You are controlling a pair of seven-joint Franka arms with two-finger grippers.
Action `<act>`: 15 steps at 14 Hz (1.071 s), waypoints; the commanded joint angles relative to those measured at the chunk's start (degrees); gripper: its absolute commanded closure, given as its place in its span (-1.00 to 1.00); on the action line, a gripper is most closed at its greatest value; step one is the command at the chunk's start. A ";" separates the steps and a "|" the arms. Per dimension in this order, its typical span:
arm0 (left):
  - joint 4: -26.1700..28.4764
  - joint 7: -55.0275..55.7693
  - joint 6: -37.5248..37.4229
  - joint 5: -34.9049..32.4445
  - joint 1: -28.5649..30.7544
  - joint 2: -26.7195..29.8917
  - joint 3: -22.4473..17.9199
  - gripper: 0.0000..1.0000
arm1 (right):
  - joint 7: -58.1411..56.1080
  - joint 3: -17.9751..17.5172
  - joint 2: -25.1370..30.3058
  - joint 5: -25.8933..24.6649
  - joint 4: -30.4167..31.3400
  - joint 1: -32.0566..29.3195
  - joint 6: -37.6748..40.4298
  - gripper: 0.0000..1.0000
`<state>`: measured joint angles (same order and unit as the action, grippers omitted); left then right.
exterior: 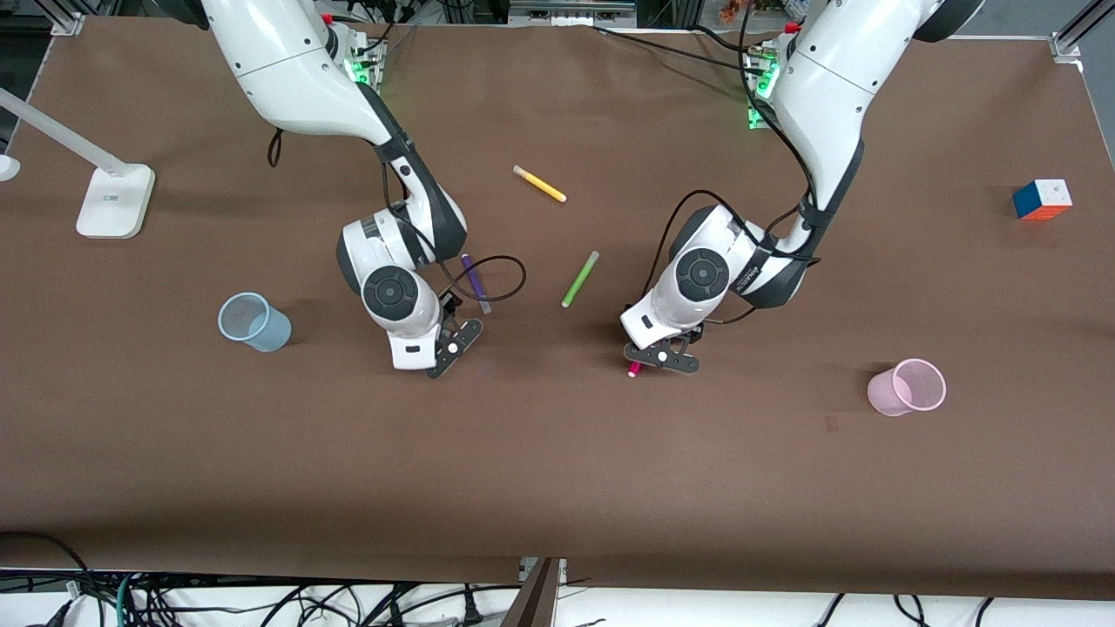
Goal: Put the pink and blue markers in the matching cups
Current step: 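Close both grippers on the markers and lift them, then carry the blue marker to the blue cup while the left gripper carries pink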
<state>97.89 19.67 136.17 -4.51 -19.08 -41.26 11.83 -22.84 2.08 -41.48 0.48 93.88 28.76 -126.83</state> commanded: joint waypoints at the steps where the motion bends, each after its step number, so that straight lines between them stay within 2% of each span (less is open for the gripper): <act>1: -0.33 1.42 -0.11 -1.38 -0.52 0.12 -0.58 1.00 | -0.63 0.21 0.97 -0.22 1.57 0.33 -1.22 -0.37; 4: -0.42 3.09 -1.43 -1.38 -0.35 0.39 -0.49 1.00 | -0.63 0.21 0.35 -0.22 1.66 0.42 -2.45 -0.36; 6: -1.12 2.65 -5.02 -1.38 0.09 1.35 -0.49 1.00 | -0.71 0.21 0.35 -0.22 1.83 0.42 -2.63 0.23; 9: -1.56 0.99 -13.17 -0.86 2.81 6.08 -0.14 1.00 | -0.63 0.21 0.35 -0.22 1.83 0.42 -2.72 0.92; 10: -2.26 -1.72 -17.82 -0.16 3.60 8.19 -0.06 1.00 | -0.63 0.21 0.35 -0.13 1.83 0.42 -2.72 1.00; 12: -5.15 -6.99 -29.15 0.81 5.27 11.45 -0.14 1.00 | -0.71 0.21 0.61 -0.22 1.57 0.42 -2.63 1.00; 15: -13.93 -13.24 -45.50 -0.50 7.73 11.99 -0.84 1.00 | -7.62 0.91 3.94 0.74 0.87 -1.06 -1.93 1.00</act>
<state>89.12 11.02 99.28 -4.46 -12.74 -29.11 11.27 -24.94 2.47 -40.98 0.38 94.11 28.70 -129.14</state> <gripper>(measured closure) 0.824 0.833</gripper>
